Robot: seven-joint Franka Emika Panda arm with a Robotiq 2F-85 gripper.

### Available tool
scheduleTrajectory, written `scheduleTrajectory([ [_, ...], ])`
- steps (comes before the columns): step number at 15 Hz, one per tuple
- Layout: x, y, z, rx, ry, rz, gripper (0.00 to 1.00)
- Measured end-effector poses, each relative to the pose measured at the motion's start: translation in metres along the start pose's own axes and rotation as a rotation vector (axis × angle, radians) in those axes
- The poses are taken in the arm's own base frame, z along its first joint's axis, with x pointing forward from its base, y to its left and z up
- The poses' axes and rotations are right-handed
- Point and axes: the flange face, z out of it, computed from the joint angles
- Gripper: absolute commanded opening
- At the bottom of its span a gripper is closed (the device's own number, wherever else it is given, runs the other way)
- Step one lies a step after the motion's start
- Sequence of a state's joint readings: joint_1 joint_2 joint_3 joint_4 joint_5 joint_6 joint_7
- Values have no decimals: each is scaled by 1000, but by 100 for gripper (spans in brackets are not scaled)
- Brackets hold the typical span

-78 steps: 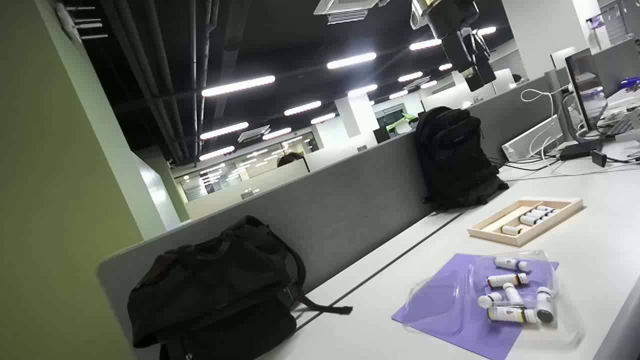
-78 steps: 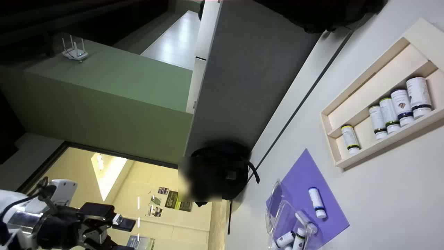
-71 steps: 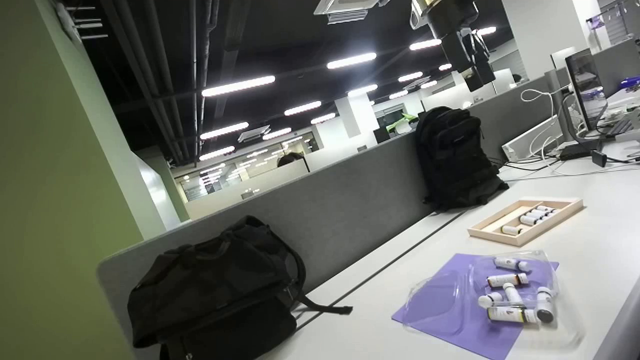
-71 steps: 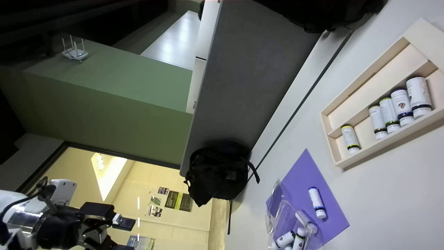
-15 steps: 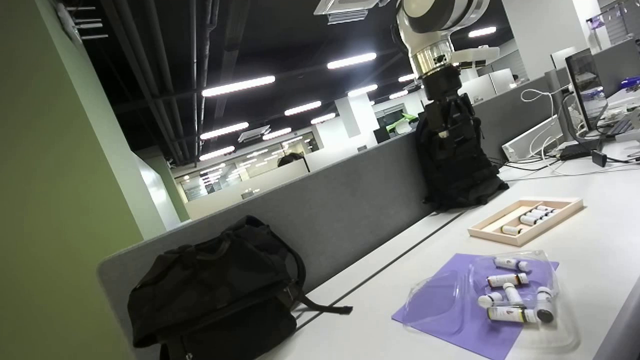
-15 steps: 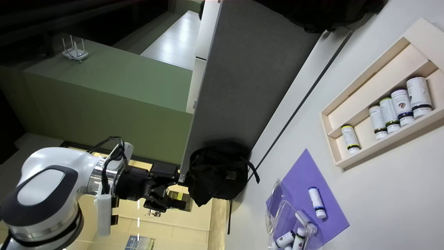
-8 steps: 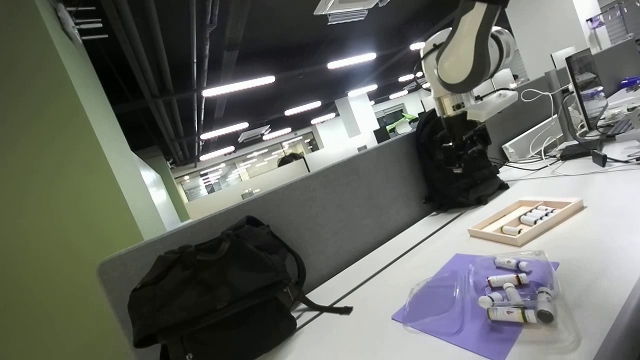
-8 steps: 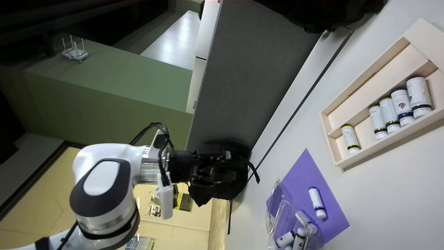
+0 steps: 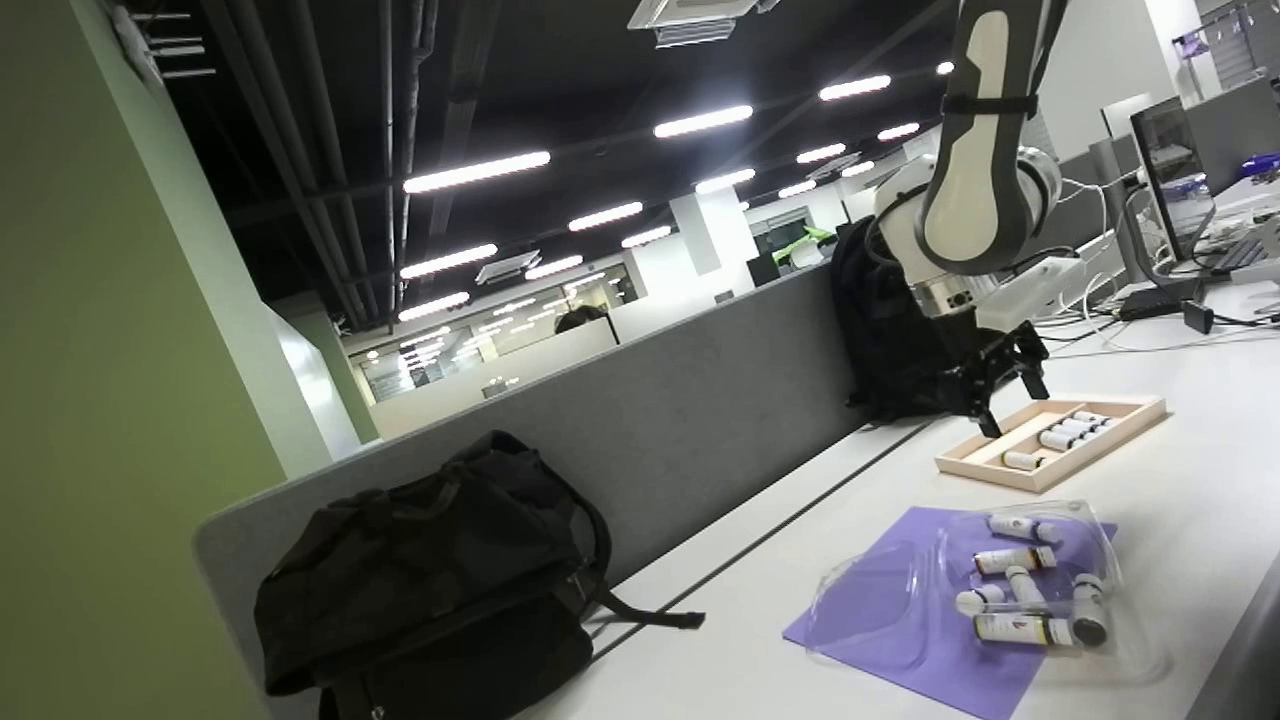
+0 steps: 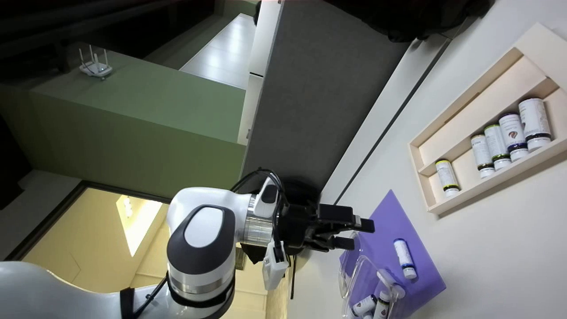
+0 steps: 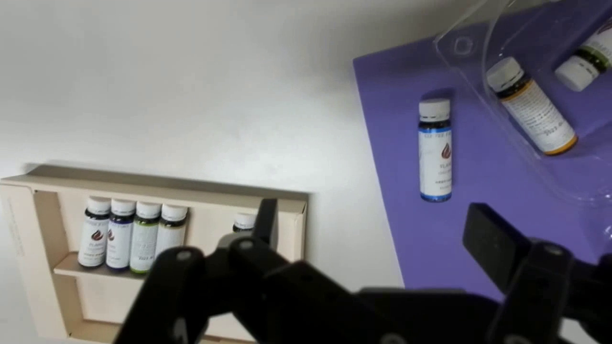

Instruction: Put one of the objects on the bottom part of the tray

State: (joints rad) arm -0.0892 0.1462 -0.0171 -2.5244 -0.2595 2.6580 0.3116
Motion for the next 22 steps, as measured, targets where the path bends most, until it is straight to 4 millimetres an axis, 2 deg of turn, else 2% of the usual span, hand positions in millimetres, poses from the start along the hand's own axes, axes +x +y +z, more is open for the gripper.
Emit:
scheduleTrajectory([
  [7, 2, -2, 3, -11, 0, -7, 100],
  [12, 17, -2, 14, -106, 66, 1, 100],
  [17, 28, -21, 45, -74, 114, 3, 100],
  [22, 24, -43, 83, -17, 103, 32, 100],
])
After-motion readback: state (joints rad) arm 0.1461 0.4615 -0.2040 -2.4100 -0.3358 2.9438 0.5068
